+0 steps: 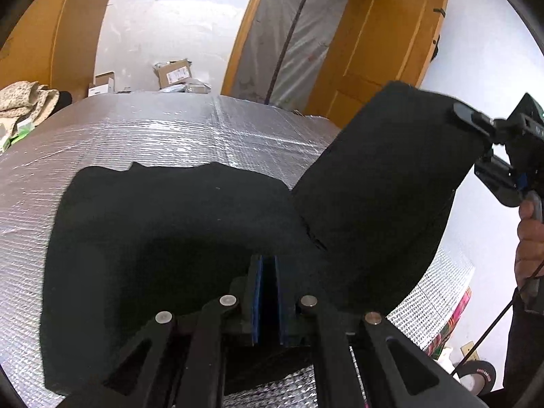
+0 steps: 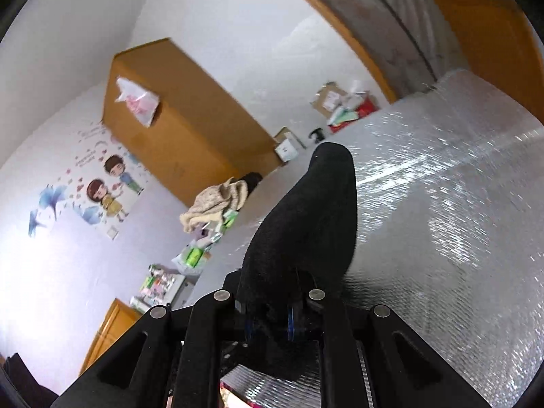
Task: Fold clothes
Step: 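Lift the sweatshirt end with the right gripper and fold it toward the left gripper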
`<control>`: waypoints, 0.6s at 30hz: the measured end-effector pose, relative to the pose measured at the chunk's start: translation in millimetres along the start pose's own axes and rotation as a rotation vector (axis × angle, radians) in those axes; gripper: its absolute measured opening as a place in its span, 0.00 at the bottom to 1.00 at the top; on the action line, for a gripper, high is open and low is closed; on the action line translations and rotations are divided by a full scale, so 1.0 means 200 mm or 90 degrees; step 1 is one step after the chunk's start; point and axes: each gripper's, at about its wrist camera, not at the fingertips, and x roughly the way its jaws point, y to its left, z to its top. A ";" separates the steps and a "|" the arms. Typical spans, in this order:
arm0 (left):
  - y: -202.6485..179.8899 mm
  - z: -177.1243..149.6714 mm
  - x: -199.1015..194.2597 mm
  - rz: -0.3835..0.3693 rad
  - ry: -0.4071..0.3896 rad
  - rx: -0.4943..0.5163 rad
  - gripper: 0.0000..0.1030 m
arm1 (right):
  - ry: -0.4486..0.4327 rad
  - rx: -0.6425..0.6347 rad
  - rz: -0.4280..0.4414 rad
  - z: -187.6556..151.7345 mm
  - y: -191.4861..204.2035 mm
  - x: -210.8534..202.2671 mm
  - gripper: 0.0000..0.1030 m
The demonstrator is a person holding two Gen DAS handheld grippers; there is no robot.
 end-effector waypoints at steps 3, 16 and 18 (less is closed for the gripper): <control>0.04 -0.01 -0.07 0.012 -0.016 -0.013 0.06 | 0.014 -0.022 0.014 0.02 0.09 0.08 0.14; 0.31 -0.10 -0.43 0.110 -0.082 -0.092 0.06 | 0.150 -0.115 0.076 -0.11 0.49 0.66 0.15; 0.35 -0.12 -0.49 0.127 -0.089 -0.104 0.06 | 0.180 -0.124 0.076 -0.18 0.51 0.78 0.15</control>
